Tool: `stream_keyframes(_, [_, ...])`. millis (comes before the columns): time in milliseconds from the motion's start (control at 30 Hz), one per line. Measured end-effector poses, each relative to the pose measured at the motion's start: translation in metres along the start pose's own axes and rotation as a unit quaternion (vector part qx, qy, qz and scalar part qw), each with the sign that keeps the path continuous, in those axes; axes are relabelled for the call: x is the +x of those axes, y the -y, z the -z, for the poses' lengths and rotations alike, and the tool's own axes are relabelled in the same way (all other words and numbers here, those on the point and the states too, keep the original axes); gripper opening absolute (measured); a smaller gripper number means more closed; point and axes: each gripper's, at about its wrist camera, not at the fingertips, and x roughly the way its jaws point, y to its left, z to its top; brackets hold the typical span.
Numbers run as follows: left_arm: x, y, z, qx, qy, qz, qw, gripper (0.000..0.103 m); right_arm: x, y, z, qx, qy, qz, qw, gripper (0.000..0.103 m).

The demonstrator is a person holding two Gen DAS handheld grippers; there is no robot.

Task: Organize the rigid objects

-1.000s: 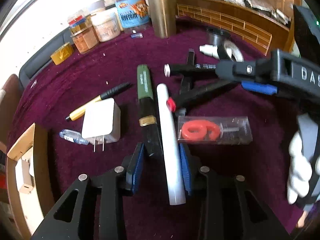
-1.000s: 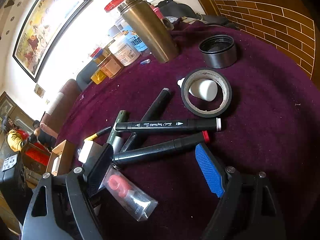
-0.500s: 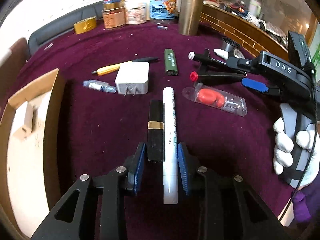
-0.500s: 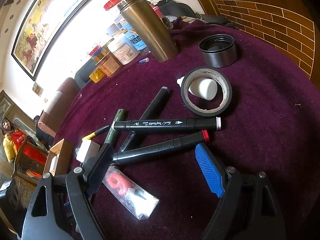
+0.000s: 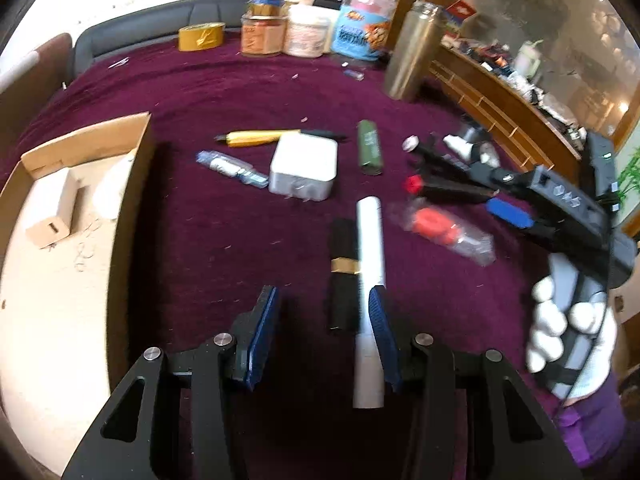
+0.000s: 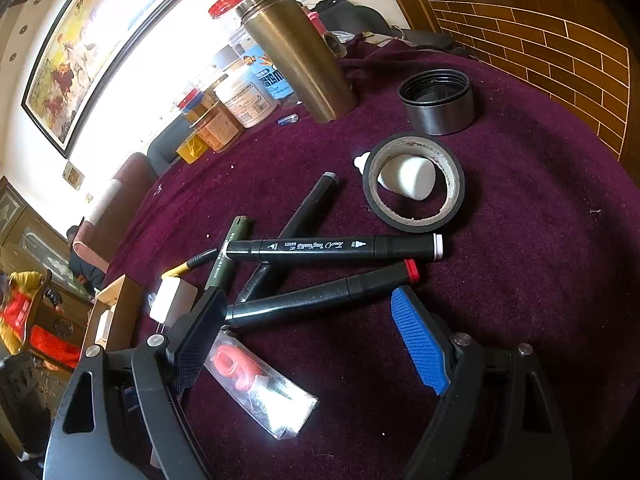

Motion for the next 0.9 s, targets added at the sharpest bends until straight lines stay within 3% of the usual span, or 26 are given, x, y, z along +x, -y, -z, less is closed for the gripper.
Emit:
stream_keyframes(67, [0.004, 0.002, 0.001, 0.005, -0.005, 0.003, 1.0, 0.041, 0.0, 0.0, 0.0, 0.0, 0.0, 0.0, 1.0, 0.085])
stream_keyframes(267, [0.014, 0.023, 0.003, 0.057, -0.003, -0.045, 0.9974, 0.04, 0.0, 0.0, 0.0, 0.0, 0.0, 0.0, 1.0, 0.085])
stream_keyframes(567, [0.031, 0.044, -0.008, 0.099, 0.009, -0.075, 0.9922, 0.037, 0.001, 0.0, 0.0, 0.0, 0.0, 0.001, 1.0, 0.085])
stream_keyframes(600, [0.03, 0.044, -0.007, 0.098, 0.011, -0.065, 0.993, 0.029, 0.001, 0.0, 0.0, 0.0, 0.0, 0.001, 1.0, 0.085])
stream_keyframes(633, [0.029, 0.044, -0.006, 0.095, 0.014, -0.058, 0.9936, 0.014, 0.001, 0.0, 0.0, -0.001, 0.0, 0.001, 1.0, 0.085])
stream_keyframes(767, [0.013, 0.037, -0.002, 0.063, 0.018, -0.029, 0.9975, 0.014, 0.002, -0.001, 0.001, -0.004, 0.001, 0.008, 1.0, 0.085])
stream_keyframes(900, [-0.026, 0.02, 0.005, 0.016, 0.048, 0.005, 0.9987, 0.014, -0.003, -0.009, 0.001, -0.023, 0.002, 0.032, 0.999, 0.085])
